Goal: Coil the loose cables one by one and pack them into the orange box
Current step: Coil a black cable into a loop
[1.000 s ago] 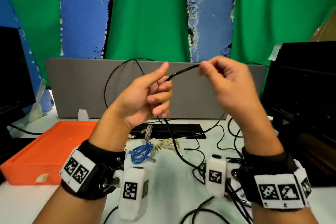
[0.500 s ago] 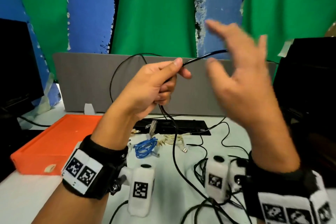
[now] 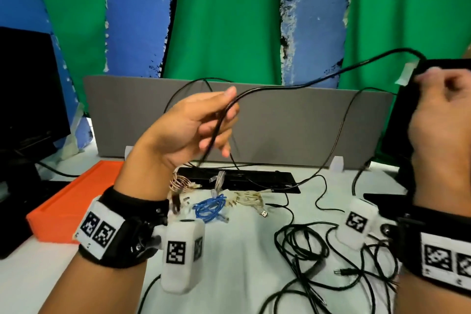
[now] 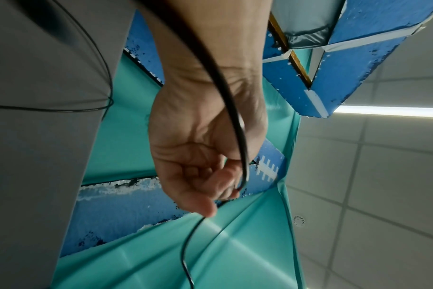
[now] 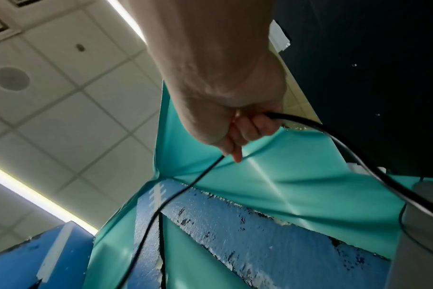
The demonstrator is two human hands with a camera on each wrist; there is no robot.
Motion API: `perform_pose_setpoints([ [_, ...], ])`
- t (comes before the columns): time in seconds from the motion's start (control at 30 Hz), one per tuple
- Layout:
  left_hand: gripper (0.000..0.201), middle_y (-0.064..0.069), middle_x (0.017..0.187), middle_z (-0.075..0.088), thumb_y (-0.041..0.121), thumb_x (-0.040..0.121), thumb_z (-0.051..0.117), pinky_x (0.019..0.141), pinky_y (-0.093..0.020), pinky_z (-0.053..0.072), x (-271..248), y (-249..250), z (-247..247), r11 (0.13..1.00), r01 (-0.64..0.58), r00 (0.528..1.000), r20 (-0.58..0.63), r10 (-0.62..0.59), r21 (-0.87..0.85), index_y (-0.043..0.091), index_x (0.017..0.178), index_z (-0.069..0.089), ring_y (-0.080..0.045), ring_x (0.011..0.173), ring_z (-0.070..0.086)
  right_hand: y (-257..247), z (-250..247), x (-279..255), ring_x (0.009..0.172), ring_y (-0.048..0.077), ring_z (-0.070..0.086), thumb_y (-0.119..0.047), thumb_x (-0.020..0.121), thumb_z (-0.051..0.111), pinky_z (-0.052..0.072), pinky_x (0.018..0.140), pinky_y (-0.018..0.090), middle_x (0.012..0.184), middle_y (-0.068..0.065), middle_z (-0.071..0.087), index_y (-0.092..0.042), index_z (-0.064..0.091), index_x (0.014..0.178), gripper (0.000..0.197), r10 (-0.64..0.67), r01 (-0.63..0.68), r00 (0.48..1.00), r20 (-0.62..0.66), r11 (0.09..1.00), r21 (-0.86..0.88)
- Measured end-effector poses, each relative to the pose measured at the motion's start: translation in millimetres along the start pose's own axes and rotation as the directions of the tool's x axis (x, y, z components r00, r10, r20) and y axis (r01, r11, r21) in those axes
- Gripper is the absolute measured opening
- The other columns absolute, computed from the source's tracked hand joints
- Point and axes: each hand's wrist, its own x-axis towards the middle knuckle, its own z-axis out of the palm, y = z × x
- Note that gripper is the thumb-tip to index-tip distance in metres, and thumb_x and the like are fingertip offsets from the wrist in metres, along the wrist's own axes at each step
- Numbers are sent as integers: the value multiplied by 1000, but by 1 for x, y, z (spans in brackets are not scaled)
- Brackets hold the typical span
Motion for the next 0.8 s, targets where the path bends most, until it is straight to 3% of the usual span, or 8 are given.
perform_pose_setpoints([
  [0.17, 30, 2, 65, 44, 37, 99, 40, 42, -25, 49, 1, 5, 11, 989, -3, 1000, -26, 0, -146, 19, 76, 49, -11, 43, 44, 1, 6, -5, 81, 24, 65, -55, 85, 53, 57, 80, 44, 83, 0, 70, -26, 68, 87, 34, 42, -13, 978, 203, 990, -144],
  [0.3, 28, 5, 59, 49, 40, 101, 34, 33, -12, 23, -4, 13, 13, 973, 63, 998, 18, -61, -221, 21, 87, 51, -5, 28, 39, -4, 15, -14, 86, 34, 69, -56, 84, 49, 56, 84, 49, 82, 1, 71, -23, 70, 97, 41, 84, -20, 952, 293, 977, -215],
  [0.43, 30, 4, 50, 35, 32, 103, 38, 40, -28, 12, -6, 13, 16, 997, -57, 990, -128, 64, 54, 12, 94, 59, -8, 29, 26, -29, 14, -27, 125, 34, 53, -29, 89, 49, 40, 108, 47, 134, 11, 59, -19, 58, 133, 46, -86, 186, 937, 338, 943, -275],
  [0.53, 36, 2, 51, 32, 33, 103, 40, 40, -28, 13, -1, 7, 26, 944, -82, 973, -179, 146, 320, 13, 86, 64, -11, 35, 23, -73, 15, -59, 142, 18, 38, -24, 84, 48, 18, 121, 53, 151, -2, 44, -24, 45, 147, 63, -364, 431, 811, 458, 901, -48],
  [0.6, 39, 3, 49, 32, 35, 102, 42, 37, -23, 17, 2, 3, 35, 930, -87, 974, -164, 154, 358, 16, 77, 66, -10, 38, 22, -98, 16, -86, 131, -1, 44, -28, 92, 50, 15, 122, 48, 146, -13, 48, -32, 41, 148, 57, -413, 487, 648, 639, 871, 68],
  [0.67, 39, 5, 48, 33, 35, 99, 43, 38, -22, 18, 2, 2, 38, 928, -106, 974, -149, 168, 358, 13, 74, 64, -8, 40, 22, -106, 19, -102, 95, -13, 52, -34, 99, 54, 38, 105, 33, 125, -18, 61, -38, 42, 146, 49, -393, 469, 508, 766, 872, 137],
  [0.73, 37, 5, 48, 33, 37, 95, 46, 38, -21, 19, -1, 4, 34, 918, -122, 969, -155, 193, 379, 10, 75, 62, -8, 41, 22, -101, 23, -101, 81, -4, 58, -31, 99, 60, 48, 84, 26, 102, -16, 69, -36, 56, 134, 36, -421, 375, 484, 767, 892, 253],
  [0.8, 37, 4, 49, 31, 41, 92, 50, 37, -20, 20, -4, 7, 26, 905, -95, 975, -146, 169, 414, 10, 74, 63, -9, 40, 21, -92, 27, -89, 85, 4, 65, -27, 99, 61, 51, 83, 27, 94, -10, 73, -30, 70, 115, 19, -438, 276, 575, 691, 899, 341],
])
